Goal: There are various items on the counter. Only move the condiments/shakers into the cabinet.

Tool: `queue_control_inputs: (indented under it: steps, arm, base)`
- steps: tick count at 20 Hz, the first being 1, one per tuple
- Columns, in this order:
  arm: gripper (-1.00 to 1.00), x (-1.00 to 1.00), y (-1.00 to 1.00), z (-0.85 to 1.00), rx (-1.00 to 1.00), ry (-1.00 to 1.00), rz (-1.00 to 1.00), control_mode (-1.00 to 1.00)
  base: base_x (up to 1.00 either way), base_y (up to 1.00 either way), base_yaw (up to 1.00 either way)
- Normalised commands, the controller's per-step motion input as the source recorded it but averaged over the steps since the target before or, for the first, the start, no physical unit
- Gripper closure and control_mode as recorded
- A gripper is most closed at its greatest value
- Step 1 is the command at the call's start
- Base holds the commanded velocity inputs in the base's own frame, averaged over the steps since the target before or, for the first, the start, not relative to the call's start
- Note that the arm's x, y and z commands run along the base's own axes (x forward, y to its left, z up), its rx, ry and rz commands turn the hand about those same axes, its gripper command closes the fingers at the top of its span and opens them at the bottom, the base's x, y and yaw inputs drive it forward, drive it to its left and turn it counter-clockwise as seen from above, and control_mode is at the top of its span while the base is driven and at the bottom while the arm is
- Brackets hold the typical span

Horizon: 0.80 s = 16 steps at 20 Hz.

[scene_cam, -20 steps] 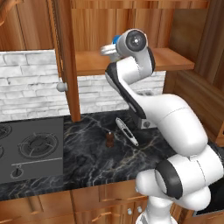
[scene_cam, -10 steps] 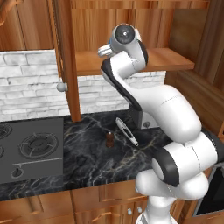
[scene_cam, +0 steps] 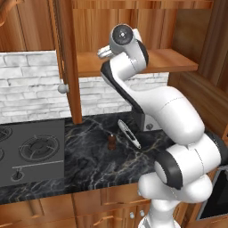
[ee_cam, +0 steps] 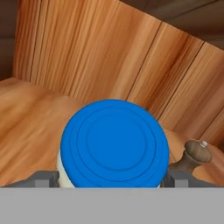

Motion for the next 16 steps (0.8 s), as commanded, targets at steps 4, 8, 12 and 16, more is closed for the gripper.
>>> queue_control_inputs:
  steps: [4, 8, 12, 16]
  arm:
    - [-1.0, 0.1, -0.15, -0.11, 0.0, -0.13, 0.0, -1.0]
    - [-1.0, 0.05, -0.07, -0.05, 0.0, -0.11, 0.0, -1.0]
    - [-1.0, 0.24, 0.0, -0.07, 0.0, -0.03, 0.0, -1.0]
    - [-1.0, 0.24, -0.01, 0.0, 0.0, 0.0, 0.0, -1.0]
  base:
    - [0.0, 0.0, 0.0]
    - [0.0, 0.0, 0.0]
    - [0.0, 0.0, 0.0]
    - [0.0, 0.0, 0.0]
